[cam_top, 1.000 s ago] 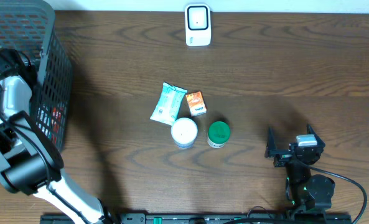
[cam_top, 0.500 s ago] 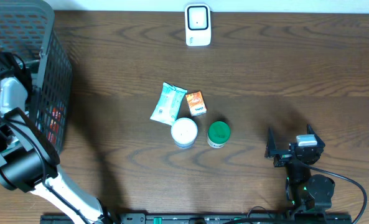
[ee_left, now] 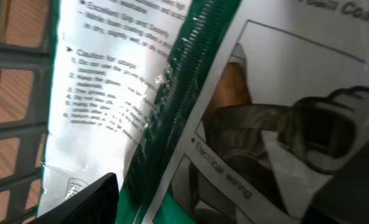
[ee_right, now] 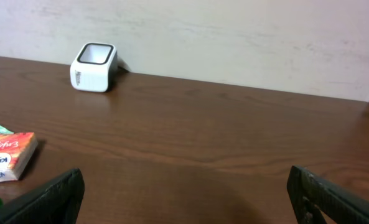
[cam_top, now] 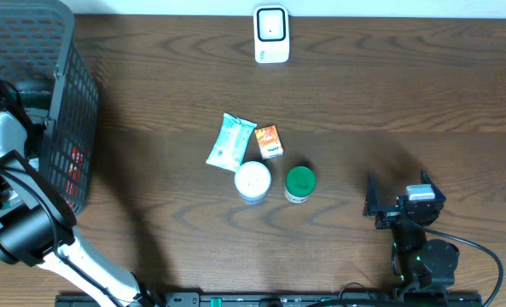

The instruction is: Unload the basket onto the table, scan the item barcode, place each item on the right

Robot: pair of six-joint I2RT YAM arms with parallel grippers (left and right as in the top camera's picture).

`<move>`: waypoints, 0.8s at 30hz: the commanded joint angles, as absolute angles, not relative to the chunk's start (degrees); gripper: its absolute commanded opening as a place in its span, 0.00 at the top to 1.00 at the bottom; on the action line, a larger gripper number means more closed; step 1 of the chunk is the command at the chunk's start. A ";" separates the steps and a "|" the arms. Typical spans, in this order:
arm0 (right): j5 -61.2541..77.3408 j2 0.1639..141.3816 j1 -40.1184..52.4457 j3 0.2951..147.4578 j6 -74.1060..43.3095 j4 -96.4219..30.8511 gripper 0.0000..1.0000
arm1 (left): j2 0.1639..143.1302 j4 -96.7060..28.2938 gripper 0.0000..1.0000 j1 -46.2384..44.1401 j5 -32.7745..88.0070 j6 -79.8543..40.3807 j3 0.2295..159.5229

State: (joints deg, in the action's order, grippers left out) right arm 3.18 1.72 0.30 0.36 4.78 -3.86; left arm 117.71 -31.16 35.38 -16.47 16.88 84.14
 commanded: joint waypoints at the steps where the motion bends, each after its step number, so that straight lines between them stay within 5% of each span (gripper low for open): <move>1: 3.09 1.78 0.32 0.32 4.12 -4.10 0.01 | 119.85 -30.39 0.31 36.38 -19.16 15.79 83.44; 6: 3.07 1.78 0.32 0.32 4.12 -4.10 0.01 | 119.85 -28.86 0.35 36.42 -19.18 15.81 83.44; 9: 3.07 1.78 0.32 0.32 4.12 -4.10 0.01 | 119.85 -28.38 0.64 36.42 -19.18 15.81 83.44; 16: 3.07 1.78 0.32 0.32 4.12 -4.10 0.01 | 118.78 -27.49 0.90 36.23 -19.18 15.68 83.48; 24: 3.07 1.78 0.32 0.32 4.12 -4.10 0.01 | 105.41 -22.85 0.93 32.18 -19.70 14.70 84.16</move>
State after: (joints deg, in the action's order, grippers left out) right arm 3.18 1.72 0.30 0.36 4.78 -3.86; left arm 114.32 -24.91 34.26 -18.35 15.40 83.55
